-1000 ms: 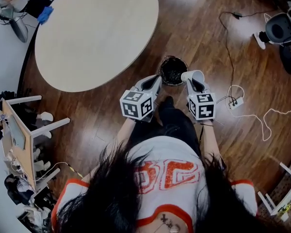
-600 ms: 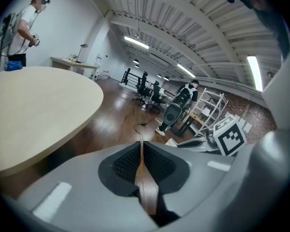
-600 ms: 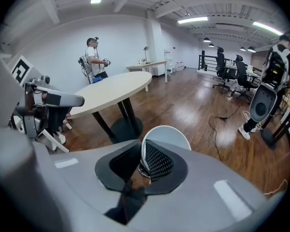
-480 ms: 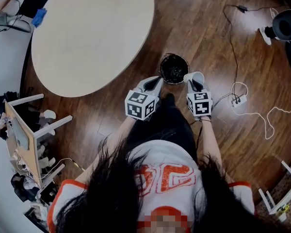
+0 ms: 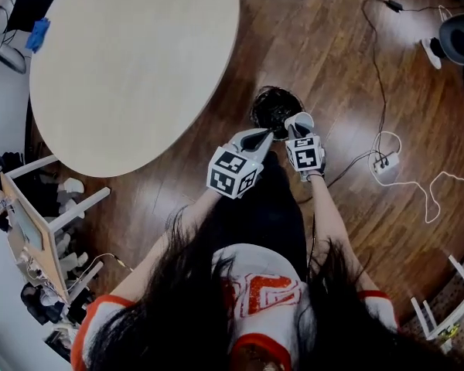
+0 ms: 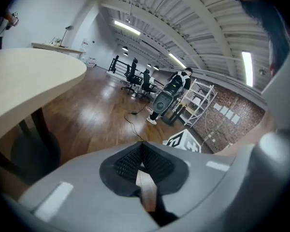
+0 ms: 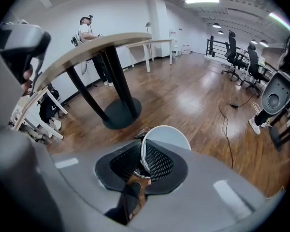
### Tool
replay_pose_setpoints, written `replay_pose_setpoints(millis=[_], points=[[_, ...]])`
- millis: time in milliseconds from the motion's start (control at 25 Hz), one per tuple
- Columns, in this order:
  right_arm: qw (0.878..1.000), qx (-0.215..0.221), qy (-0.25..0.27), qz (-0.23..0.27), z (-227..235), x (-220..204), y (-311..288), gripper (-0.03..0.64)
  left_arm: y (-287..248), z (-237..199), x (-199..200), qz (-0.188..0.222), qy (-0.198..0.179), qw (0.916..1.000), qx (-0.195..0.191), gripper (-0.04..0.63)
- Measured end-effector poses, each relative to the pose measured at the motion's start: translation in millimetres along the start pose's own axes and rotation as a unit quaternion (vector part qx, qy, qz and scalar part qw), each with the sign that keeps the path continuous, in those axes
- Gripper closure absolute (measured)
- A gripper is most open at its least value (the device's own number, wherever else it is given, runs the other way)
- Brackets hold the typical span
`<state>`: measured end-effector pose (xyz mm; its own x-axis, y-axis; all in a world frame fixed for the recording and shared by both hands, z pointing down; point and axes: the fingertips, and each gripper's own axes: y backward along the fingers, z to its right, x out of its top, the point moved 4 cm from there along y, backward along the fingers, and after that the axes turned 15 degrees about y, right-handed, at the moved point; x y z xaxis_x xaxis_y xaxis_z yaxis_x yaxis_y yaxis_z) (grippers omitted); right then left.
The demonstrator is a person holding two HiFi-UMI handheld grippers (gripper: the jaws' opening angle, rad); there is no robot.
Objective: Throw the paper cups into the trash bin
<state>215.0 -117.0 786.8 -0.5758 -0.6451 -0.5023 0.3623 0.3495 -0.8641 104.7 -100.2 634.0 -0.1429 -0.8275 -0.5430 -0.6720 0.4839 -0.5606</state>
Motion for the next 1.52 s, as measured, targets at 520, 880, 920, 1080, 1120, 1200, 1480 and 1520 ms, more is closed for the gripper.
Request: replay_pose_setpoints(millis=[520,880,920,1080,1120,1200,1480,1520], points=[[0.992,0.055,-0.006,-0.117,-3.0,-66.0,-103.8,0.500,-24.9,-49.7,-29.9,0.008,0.031,0.9993,0.019,0.595],[0.995,0.027,-0.090,-0.039,0.6,-29.3,-45.1,0.566,-3.2,-27.5,-8.6,0.020,0.042,0.9988,0.014,0.595],[0.994,0.024,-0.102,-0.028,1.4,-24.8,-35.9,0.577,-0.8,-22.3,-5.4,0.021,0.044,0.9987,0.012,0.595],[0.991,0.015,-0.133,0.005,0.2,-4.5,0.9,0.609,11.2,-4.2,5.9,0.028,0.048,0.9984,0.006,0.595],[0.991,0.011,-0.135,0.016,1.0,3.0,11.0,0.614,14.1,0.0,8.6,0.030,0.049,0.9984,0.005,0.595],[0.989,0.007,-0.140,0.040,1.3,17.7,33.0,0.614,19.8,8.2,13.0,0.031,0.048,0.9983,0.002,0.595],[0.977,0.010,-0.167,0.135,-12.8,70.4,124.2,0.615,50.2,31.4,31.2,0.051,0.041,0.9978,-0.007,0.595],[0.974,0.012,-0.173,0.148,-15.1,77.5,135.2,0.615,54.6,33.5,35.4,0.058,0.041,0.9974,-0.008,0.595]])
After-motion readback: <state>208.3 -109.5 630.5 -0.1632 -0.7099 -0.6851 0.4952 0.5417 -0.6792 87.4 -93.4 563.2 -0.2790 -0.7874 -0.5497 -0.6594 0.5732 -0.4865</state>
